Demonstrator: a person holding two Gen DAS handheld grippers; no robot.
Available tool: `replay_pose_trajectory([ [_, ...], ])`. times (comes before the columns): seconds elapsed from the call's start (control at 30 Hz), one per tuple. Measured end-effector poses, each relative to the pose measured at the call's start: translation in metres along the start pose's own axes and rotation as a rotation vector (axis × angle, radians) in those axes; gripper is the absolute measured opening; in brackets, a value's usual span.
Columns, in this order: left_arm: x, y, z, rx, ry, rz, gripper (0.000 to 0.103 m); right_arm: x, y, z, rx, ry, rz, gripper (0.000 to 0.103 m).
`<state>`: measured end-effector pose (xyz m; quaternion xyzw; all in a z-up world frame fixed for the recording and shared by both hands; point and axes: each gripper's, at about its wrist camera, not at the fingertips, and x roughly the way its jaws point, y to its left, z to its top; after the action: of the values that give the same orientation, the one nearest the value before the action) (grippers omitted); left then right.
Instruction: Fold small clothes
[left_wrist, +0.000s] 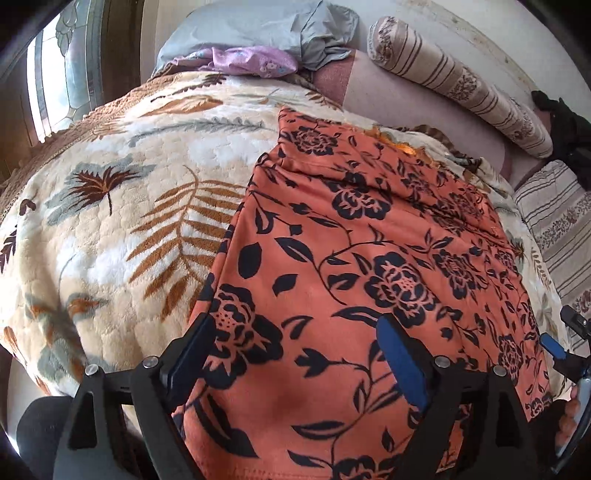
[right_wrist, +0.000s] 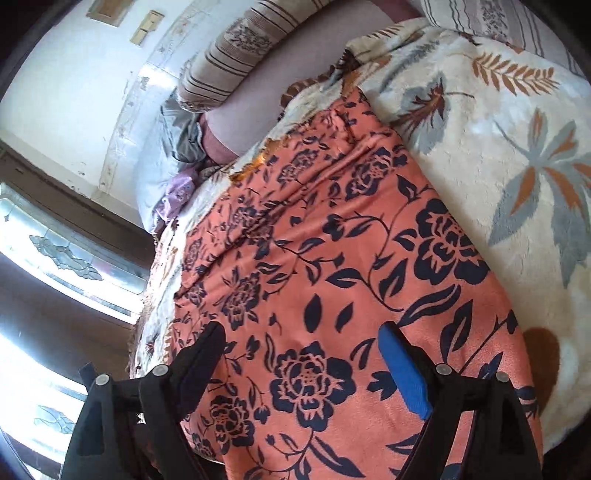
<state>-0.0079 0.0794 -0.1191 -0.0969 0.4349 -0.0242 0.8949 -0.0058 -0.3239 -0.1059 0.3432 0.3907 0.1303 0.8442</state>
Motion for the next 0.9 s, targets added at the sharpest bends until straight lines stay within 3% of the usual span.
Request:
replay_pose_trajectory([
  [0.07, -0.005, -0.006, -0.009, 0.015, 0.013, -0.005, 0.089, 0.004, -0.011, -0.008, 0.024, 0.035, -0.045, 0.087],
  [0.13, 0.012, -0.010, -0.018, 0.042, 0.116, 0.006, 0.089, 0.014, -0.028, -0.016, 0.093, 0.099, -0.066, 0.087],
  [0.17, 0.023, -0.013, -0.023, 0.085, 0.181, 0.045, 0.089, 0.007, -0.031, -0.018, 0.101, 0.064, -0.040, 0.087],
  [0.23, 0.016, -0.026, -0.029, 0.198, 0.133, 0.104, 0.089, -0.004, -0.029, -0.019, 0.117, 0.051, -0.046, 0.087],
  [0.33, -0.001, -0.030, -0.029, 0.175, 0.084, 0.041, 0.089, -0.018, -0.020, -0.023, 0.070, 0.017, -0.014, 0.087],
  [0.4, -0.009, -0.028, -0.029, 0.145, 0.046, 0.019, 0.089, -0.014, -0.021, -0.027, 0.044, 0.039, -0.031, 0.087],
  [0.47, -0.002, -0.023, -0.030, 0.124, 0.078, 0.026, 0.089, -0.002, -0.035, -0.034, 0.078, 0.094, -0.074, 0.087],
  [0.53, 0.016, -0.015, -0.035, 0.107, 0.155, 0.033, 0.089, -0.007, -0.038, -0.035, 0.084, 0.063, -0.045, 0.087],
  [0.6, 0.011, -0.018, -0.042, 0.159, 0.081, 0.035, 0.093, -0.008, -0.038, -0.034, 0.090, 0.065, -0.047, 0.087],
  [0.7, 0.015, -0.028, -0.046, 0.225, 0.076, 0.067, 0.099, -0.006, -0.040, -0.036, 0.079, 0.055, -0.039, 0.087],
  [0.9, 0.013, -0.022, -0.040, 0.191, 0.080, 0.034, 0.099, -0.009, -0.039, -0.038, 0.081, 0.047, -0.035, 0.087],
])
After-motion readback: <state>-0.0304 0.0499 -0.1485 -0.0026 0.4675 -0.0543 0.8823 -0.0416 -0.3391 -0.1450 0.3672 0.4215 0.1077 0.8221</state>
